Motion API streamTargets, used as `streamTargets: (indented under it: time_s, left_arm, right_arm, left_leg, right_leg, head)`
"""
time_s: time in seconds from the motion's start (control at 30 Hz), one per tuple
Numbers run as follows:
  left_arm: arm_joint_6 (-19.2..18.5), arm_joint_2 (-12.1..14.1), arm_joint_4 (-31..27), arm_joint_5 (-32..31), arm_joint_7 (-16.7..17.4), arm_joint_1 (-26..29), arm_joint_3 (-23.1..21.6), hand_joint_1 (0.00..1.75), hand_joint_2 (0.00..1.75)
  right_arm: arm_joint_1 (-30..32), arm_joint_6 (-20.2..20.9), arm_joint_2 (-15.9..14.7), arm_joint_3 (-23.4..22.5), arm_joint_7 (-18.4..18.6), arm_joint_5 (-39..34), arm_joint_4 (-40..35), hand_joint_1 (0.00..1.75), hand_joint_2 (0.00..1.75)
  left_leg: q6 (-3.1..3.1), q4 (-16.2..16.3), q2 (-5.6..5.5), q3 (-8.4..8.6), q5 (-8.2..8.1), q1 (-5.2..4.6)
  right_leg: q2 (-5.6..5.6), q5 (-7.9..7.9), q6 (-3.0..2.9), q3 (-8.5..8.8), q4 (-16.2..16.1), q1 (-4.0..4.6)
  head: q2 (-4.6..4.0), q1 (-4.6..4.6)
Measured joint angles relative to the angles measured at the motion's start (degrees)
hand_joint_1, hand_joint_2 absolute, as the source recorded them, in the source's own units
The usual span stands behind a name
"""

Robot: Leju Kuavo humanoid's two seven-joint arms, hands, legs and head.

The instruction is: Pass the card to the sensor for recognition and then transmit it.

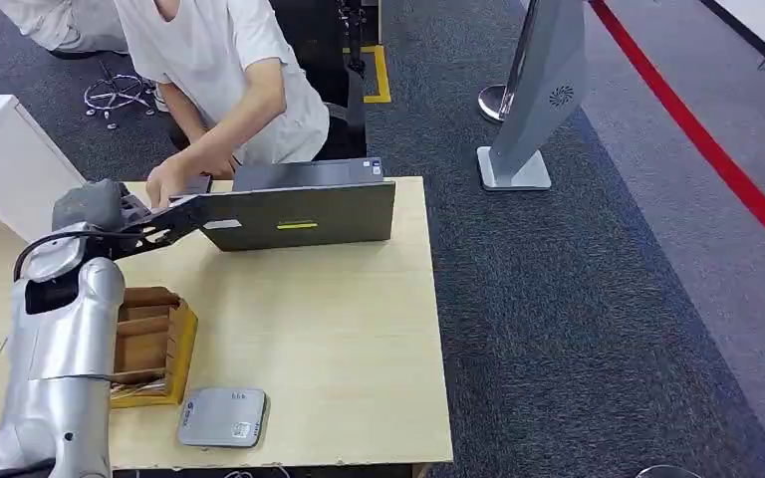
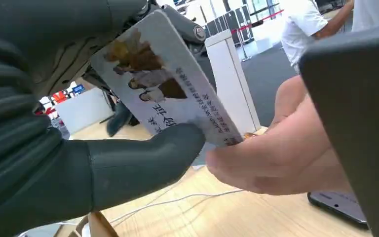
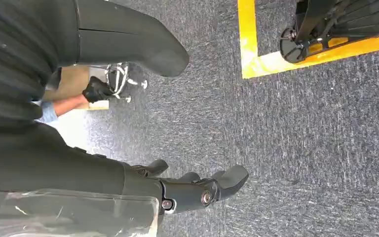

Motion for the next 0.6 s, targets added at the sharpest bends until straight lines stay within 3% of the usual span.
streamTargets:
  time_s: [0.47, 0.6]
  left_arm:
    - [1.0, -0.3, -2.2, 0.0, -1.1, 0.4, 0.0, 1.75, 1.75]
    - [3.6, -0.4, -3.9, 0.0, -1.9, 1.4, 0.0, 1.75, 1.75]
  right_arm:
    - [0.1, 0.1, 0.1, 0.0, 0.0, 0.8, -0.2, 0.00, 1.75]
    - [0.1, 0.8, 0.5, 0.0, 0.0, 0.9, -0.4, 0.00, 1.75]
  left_leg:
    - [0.00, 0.0, -0.06, -0.02, 0.00, 0.00]
    - [0.00, 0.0, -0.06, -0.02, 0.00, 0.00]
  right_leg:
    - [-0.07, 0.00, 0.00, 0.01, 0.0, 0.00]
    - [-0.06, 0.00, 0.00, 0.01, 0.0, 0.00]
  head:
    - [0.00, 0.02]
    - [0.00, 0.02]
